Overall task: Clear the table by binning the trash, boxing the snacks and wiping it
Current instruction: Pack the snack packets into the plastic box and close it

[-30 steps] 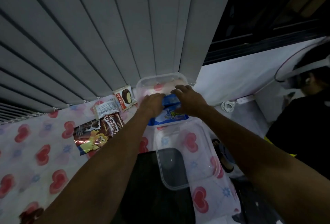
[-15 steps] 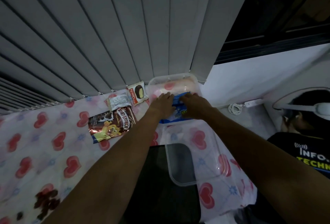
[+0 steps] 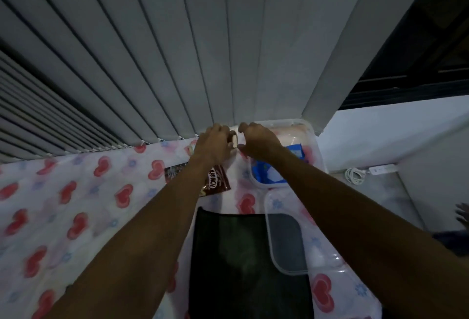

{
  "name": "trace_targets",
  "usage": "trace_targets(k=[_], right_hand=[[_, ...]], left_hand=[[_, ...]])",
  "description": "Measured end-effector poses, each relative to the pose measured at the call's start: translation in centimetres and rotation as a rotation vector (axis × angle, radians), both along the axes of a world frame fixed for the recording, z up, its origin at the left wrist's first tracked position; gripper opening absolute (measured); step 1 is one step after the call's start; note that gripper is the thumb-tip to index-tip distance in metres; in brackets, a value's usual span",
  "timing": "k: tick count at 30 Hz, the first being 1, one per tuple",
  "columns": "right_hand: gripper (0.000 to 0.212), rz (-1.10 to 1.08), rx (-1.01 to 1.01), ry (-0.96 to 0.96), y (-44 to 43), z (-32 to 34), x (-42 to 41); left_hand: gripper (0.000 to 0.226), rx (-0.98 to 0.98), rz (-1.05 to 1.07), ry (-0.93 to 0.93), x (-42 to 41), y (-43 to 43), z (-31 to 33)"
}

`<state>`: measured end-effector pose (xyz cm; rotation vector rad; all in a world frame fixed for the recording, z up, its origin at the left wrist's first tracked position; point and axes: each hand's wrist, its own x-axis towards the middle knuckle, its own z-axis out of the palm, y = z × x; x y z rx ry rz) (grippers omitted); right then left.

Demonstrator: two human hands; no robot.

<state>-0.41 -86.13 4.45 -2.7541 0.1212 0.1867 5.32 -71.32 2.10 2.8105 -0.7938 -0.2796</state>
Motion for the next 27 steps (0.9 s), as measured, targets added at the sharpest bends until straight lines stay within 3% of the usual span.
trace_targets(k=[6,13,19,27], right_hand=[[0.032,-0.028,0.039,0.016,4.8,-4.3,3.6],[0.039,-0.14,-0.105,0.066,5.1,-10.2,7.2],[0.045,-0.229,-0.228,0.116,6.9,-11.8,7.7],[0.052,-0.168,0.018,0.001,6.4,-6.6,7.8]], left_hand=[[0.045,0.103,0.035,0.031,3.1,4.6,-3.5],[0.078,0.181,-0.022,0.134,5.3,4.7,-7.9],[0.07,0.164,0.002,0.069,5.0,4.9,-8.6],[0.061,0.142,0.06,0.003,5.9,5.7,-4.6]])
